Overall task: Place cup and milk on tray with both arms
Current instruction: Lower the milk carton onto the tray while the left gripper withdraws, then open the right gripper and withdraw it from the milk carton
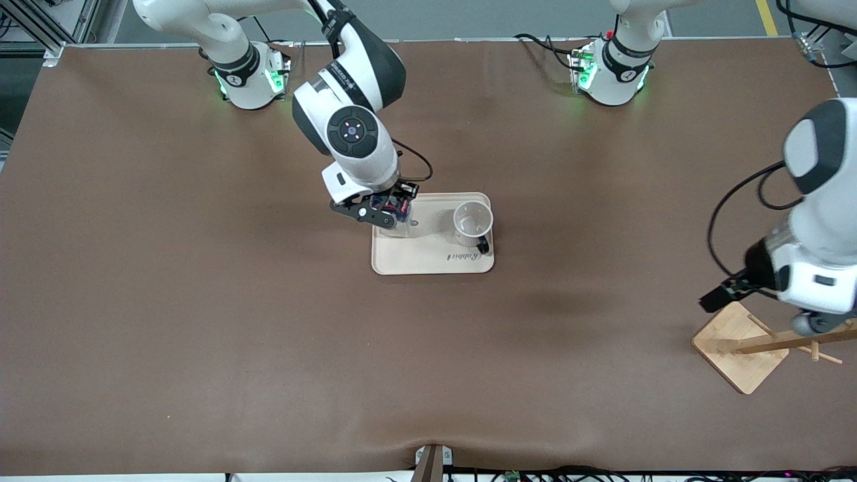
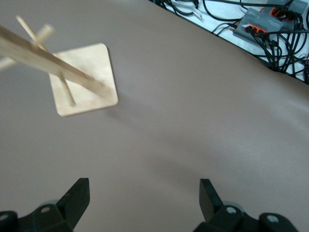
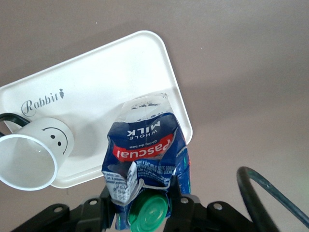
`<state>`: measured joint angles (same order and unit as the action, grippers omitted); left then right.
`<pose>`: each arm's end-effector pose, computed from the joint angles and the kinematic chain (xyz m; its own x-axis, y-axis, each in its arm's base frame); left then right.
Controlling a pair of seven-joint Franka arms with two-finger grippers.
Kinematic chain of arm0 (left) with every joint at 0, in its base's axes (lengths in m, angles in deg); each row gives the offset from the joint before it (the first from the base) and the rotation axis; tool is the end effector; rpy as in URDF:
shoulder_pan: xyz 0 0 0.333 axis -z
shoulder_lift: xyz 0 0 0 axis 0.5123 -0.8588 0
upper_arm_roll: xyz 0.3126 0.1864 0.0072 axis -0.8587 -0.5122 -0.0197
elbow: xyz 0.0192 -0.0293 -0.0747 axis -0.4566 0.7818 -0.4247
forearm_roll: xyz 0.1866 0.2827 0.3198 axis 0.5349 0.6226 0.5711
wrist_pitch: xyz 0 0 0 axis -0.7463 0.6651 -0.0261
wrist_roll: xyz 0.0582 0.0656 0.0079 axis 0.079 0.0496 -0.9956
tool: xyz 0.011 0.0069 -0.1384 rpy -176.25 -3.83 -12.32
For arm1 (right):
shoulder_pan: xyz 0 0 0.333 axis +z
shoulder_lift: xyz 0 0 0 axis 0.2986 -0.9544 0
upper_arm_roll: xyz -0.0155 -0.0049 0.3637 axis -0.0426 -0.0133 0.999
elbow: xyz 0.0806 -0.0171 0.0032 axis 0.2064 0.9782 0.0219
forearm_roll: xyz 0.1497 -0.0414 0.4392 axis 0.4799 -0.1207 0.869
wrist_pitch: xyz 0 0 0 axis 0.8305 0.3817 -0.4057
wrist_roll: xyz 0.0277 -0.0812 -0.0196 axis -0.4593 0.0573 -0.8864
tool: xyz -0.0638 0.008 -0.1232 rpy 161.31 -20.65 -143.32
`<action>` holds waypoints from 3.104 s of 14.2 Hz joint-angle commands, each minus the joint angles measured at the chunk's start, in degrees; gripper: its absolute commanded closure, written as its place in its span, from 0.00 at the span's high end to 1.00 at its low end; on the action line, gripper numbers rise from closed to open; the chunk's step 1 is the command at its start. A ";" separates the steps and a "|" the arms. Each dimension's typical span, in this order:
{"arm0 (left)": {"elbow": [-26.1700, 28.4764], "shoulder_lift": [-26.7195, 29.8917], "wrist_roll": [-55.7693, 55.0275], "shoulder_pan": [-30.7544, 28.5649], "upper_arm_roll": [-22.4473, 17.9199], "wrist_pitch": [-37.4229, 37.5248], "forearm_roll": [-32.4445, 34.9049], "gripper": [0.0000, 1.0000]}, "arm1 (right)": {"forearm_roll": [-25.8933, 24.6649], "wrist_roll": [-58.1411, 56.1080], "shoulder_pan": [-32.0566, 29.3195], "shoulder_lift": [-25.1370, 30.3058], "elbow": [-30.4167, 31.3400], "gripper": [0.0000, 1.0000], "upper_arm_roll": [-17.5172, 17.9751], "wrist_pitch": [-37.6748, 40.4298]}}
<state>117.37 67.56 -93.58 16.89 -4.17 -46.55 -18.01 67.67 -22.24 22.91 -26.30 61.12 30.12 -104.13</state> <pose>0.7741 -0.0311 0.5234 0.8951 0.4225 0.1428 0.4247 -0.9052 0.0158 0.5429 0.4964 0.3515 0.9208 -0.3216 -0.2208 -0.3212 -0.9462 0.0387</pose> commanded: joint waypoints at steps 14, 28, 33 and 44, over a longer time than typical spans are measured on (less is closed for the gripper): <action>-3.75 10.92 17.72 -4.97 0.57 16.67 0.54 1.00 | -6.03 1.20 2.25 -1.93 -0.26 1.00 -0.81 -2.58; 10.21 26.58 25.64 17.26 -26.50 19.58 -8.95 1.00 | -5.59 -5.66 -13.47 2.37 -20.04 1.00 -0.90 19.13; 15.31 29.83 27.75 13.33 -20.37 18.87 -11.85 1.00 | -10.58 -12.22 -17.43 11.86 -14.33 1.00 -1.43 23.35; 14.89 28.25 30.21 10.14 -15.07 18.69 -11.85 1.00 | -9.82 -48.87 -32.35 20.75 -3.78 1.00 -1.60 17.37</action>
<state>131.88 95.43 -64.83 27.75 -19.73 -27.32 -28.96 57.27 -65.49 -4.93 -7.20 55.65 27.66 -86.76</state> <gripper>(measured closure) 0.000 0.000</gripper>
